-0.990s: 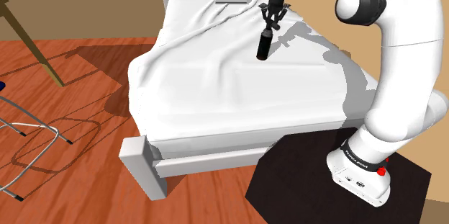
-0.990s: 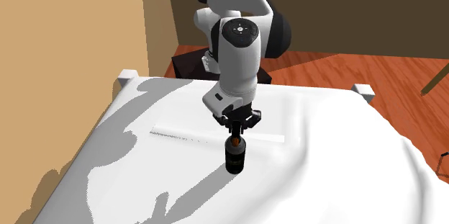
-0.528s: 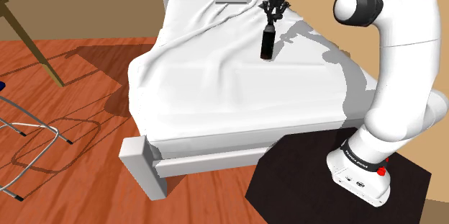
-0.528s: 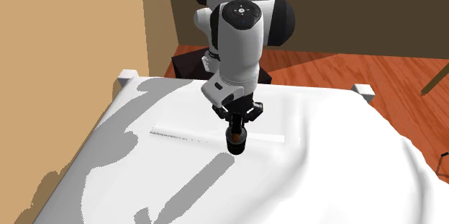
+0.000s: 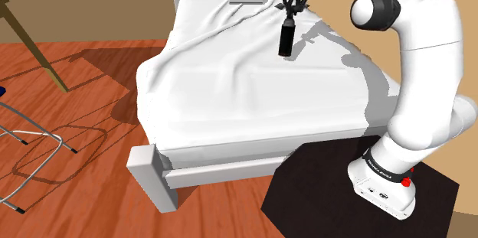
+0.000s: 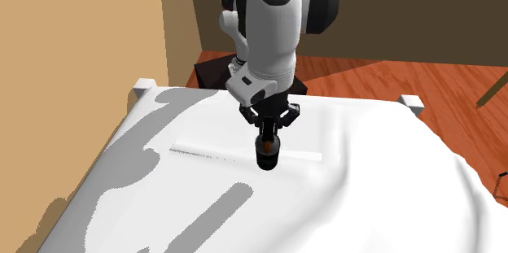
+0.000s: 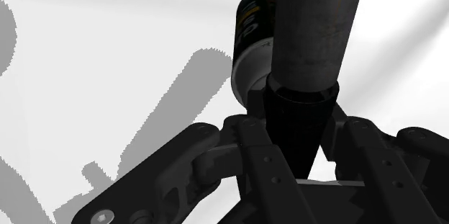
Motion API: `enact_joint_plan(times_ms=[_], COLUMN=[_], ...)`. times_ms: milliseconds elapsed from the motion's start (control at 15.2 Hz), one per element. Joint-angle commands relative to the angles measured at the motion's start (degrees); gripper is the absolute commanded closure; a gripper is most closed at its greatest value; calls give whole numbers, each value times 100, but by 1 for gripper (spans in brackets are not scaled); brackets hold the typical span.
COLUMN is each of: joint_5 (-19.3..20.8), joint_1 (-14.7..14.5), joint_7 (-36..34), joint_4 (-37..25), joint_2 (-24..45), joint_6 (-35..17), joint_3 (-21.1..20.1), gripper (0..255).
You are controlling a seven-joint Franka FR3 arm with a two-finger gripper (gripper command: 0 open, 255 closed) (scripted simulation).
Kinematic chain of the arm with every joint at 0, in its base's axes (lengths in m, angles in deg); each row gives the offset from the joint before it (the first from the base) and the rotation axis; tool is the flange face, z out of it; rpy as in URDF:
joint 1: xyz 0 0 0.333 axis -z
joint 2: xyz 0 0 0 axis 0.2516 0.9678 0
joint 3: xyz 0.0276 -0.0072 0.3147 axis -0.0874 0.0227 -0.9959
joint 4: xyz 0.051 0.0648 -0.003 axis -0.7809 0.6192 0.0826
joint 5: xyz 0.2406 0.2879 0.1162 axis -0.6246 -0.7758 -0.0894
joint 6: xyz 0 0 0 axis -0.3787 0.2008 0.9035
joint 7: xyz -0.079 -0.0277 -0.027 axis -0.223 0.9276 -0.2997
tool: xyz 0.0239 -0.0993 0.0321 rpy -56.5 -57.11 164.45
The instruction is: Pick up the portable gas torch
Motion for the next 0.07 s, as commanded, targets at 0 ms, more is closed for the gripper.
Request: enact_joint_plan(times_ms=[0], joint_5=[-4], joint_1=[8], joint_7=[-5], joint_4=[-111], joint_2=[33], joint_6=[74], joint_3=[-2], gripper=[255])
